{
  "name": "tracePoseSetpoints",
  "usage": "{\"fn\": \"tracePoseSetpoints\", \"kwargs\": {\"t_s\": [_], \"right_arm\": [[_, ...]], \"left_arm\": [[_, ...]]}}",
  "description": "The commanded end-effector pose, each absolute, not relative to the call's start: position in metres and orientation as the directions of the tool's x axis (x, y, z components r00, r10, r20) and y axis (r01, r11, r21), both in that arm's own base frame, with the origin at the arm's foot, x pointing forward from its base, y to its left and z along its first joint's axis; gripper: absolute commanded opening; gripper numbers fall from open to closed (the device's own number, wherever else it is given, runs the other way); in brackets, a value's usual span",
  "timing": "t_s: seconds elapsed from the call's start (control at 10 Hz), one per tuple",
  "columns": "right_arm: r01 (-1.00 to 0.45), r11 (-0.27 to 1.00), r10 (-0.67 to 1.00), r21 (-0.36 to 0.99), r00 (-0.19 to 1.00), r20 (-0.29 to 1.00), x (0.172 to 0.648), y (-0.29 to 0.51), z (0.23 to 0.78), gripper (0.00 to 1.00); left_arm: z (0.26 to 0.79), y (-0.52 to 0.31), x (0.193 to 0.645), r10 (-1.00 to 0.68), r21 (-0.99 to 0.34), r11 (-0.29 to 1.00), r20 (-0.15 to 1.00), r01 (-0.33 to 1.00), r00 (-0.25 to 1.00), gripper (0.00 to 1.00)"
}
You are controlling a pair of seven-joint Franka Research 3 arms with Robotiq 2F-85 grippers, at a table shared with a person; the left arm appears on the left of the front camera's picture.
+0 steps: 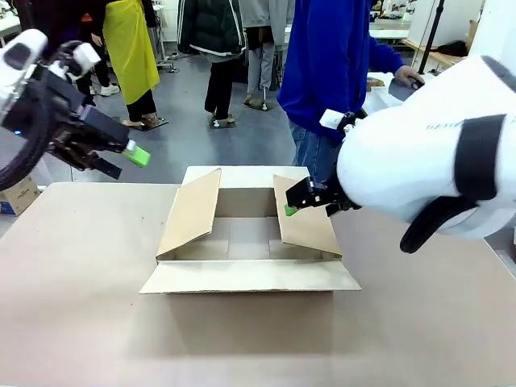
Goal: Pack the gift set into the box.
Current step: Place both hands on the side flaps of the Package Box and spread them outward.
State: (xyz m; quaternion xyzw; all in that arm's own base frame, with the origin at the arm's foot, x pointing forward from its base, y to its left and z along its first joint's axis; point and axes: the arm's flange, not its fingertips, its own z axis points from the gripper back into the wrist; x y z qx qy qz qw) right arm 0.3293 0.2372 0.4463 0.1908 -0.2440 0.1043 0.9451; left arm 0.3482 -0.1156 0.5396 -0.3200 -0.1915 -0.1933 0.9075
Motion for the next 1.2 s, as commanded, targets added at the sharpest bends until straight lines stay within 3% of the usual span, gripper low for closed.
{"fn": "tracePoseSetpoints", "kwargs": {"t_s": [0.0, 0.1, 0.3, 0.4, 0.5, 0.6, 0.9, 1.1], "right_arm": [[-0.297, 0.898, 0.095, 0.325, 0.852, 0.516, 0.307, 0.224, 0.453, 1.00], [-0.290, 0.905, 0.104, 0.310, 0.859, 0.501, 0.329, 0.237, 0.446, 1.00], [-0.290, 0.905, 0.104, 0.310, 0.859, 0.501, 0.329, 0.237, 0.446, 1.00], [-0.293, 0.908, 0.107, 0.300, 0.854, 0.509, 0.327, 0.239, 0.448, 1.00], [-0.314, 0.891, 0.046, 0.327, 0.780, 0.623, 0.329, 0.241, 0.456, 1.00], [-0.342, 0.873, 0.034, 0.346, 0.753, 0.658, 0.327, 0.246, 0.458, 1.00], [-0.289, 0.903, 0.052, 0.317, 0.807, 0.588, 0.327, 0.241, 0.462, 1.00], [-0.289, 0.903, 0.052, 0.317, 0.807, 0.588, 0.327, 0.241, 0.462, 1.00]], "left_arm": [[0.545, -0.128, 0.367, -0.271, -0.496, 0.772, 0.309, 0.398, 0.912, 1.00], [0.540, -0.116, 0.348, -0.228, -0.507, 0.720, 0.471, 0.473, 0.852, 1.00], [0.540, -0.116, 0.348, -0.228, -0.507, 0.720, 0.471, 0.473, 0.852, 1.00], [0.540, -0.127, 0.357, -0.245, -0.498, 0.740, 0.426, 0.452, 0.871, 1.00], [0.539, -0.133, 0.358, -0.265, -0.484, 0.740, 0.428, 0.466, 0.864, 1.00], [0.545, -0.148, 0.361, -0.206, -0.421, 0.806, 0.460, 0.416, 0.864, 1.00], [0.557, -0.203, 0.373, -0.315, -0.244, 0.860, 0.436, 0.448, 0.843, 1.00], [0.558, -0.255, 0.396, -0.397, -0.051, 0.901, 0.301, 0.431, 0.867, 1.00]]}}
